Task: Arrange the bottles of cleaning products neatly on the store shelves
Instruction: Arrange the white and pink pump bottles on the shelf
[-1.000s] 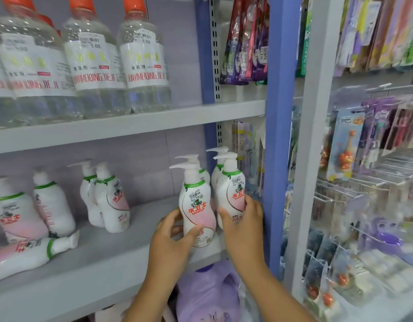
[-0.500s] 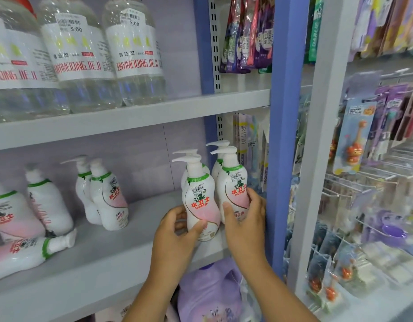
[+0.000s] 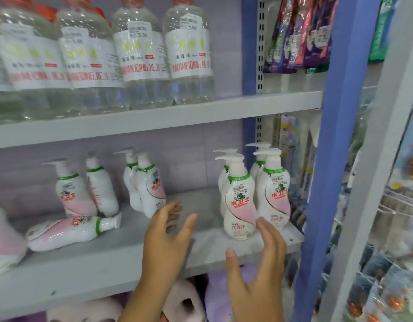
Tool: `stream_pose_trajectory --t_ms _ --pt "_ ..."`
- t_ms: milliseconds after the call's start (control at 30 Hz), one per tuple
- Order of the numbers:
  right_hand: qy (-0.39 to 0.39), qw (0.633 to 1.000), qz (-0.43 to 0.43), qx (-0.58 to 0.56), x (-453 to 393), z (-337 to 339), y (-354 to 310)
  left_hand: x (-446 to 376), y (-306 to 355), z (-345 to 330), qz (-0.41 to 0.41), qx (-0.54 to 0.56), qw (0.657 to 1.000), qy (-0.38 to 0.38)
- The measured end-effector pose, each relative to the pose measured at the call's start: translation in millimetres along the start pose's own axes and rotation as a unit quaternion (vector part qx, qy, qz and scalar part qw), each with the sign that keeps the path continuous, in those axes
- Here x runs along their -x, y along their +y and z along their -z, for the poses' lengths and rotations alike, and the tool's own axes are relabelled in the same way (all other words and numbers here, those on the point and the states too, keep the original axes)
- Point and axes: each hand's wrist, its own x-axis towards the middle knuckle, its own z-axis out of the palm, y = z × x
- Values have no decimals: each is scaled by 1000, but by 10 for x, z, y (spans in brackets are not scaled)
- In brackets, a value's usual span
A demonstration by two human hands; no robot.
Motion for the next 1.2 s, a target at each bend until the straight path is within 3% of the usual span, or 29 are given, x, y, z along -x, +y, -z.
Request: stream_pose_trajectory --t_ms 167,300,367,567,733,900,1200 --pt "-160 981 -92 -67 -109 -836 -277 -338 -213 823 46 -9 992 118" --pt "-223 956 -186 -47 -448 -1586 -223 -600 -395 1220 48 -21 991 125" --pt "-251 945 -206 -27 -622 -1907 -124 -840 -487 1324 45 -25 994 94" --pt "-302 930 -208 -38 -735 -2246 24 -1511 -636 1208 57 -62 989 -119" --pt "-224 948 -225 0 -600 -2249 -3 -1673 -778 1016 72 -34 987 -141" --pt "-120 972 -194 48 -373 -1916 -157 -1685 -829 923 24 -74 994 -77" --pt "-19 980 -123 156 -51 -951 -261 -1145 -509 634 13 8 975 -223"
